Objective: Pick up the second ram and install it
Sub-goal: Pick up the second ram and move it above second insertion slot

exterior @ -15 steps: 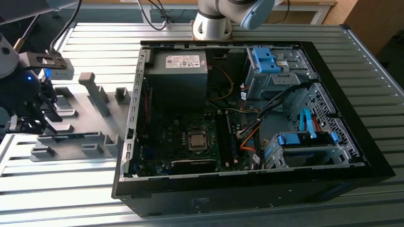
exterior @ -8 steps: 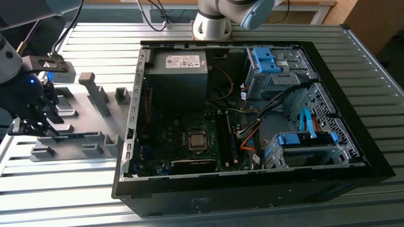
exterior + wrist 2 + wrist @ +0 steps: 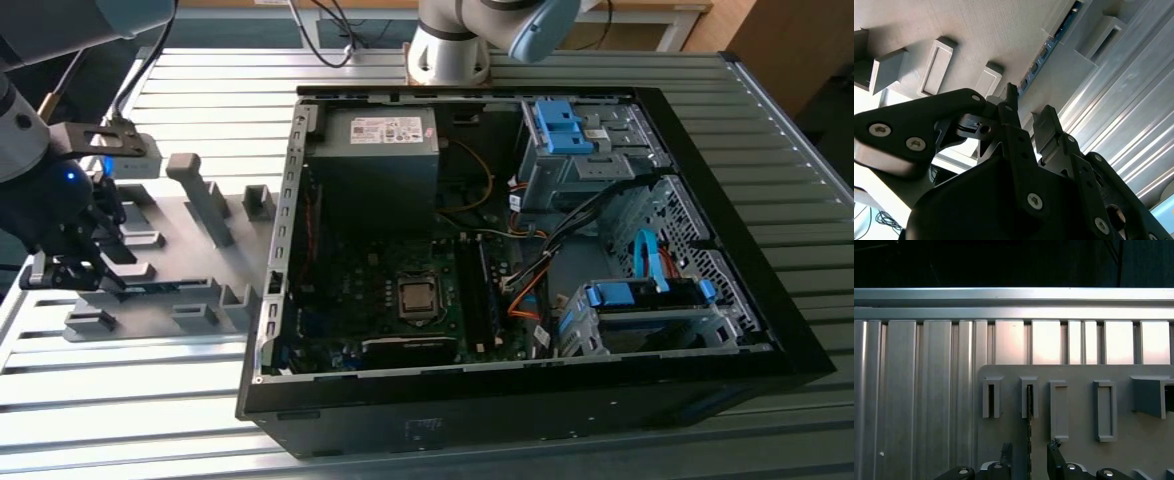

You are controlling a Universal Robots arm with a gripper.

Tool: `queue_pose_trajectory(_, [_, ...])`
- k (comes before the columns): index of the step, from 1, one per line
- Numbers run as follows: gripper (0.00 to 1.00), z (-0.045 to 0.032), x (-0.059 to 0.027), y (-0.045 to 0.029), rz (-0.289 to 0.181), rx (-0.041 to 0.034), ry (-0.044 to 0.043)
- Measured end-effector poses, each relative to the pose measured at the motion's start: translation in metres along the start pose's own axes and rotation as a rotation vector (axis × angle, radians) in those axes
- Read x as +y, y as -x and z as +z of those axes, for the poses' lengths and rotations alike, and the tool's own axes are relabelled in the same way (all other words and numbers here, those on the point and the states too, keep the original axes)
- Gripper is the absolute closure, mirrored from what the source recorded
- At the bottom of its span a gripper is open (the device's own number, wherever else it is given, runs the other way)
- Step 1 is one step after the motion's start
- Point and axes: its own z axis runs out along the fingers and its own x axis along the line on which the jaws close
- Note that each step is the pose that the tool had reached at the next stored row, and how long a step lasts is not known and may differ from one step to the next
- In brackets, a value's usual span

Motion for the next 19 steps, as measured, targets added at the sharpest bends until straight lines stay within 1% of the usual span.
queue_pose_trajectory(9, [0.60, 0.0007, 0.0000, -0.0002, 0.000, -0.0002, -0.0002])
queue_pose_trajectory(19, [0.60, 0.0089, -0.0001, -0.0005, -0.002, 0.0003, 0.0001])
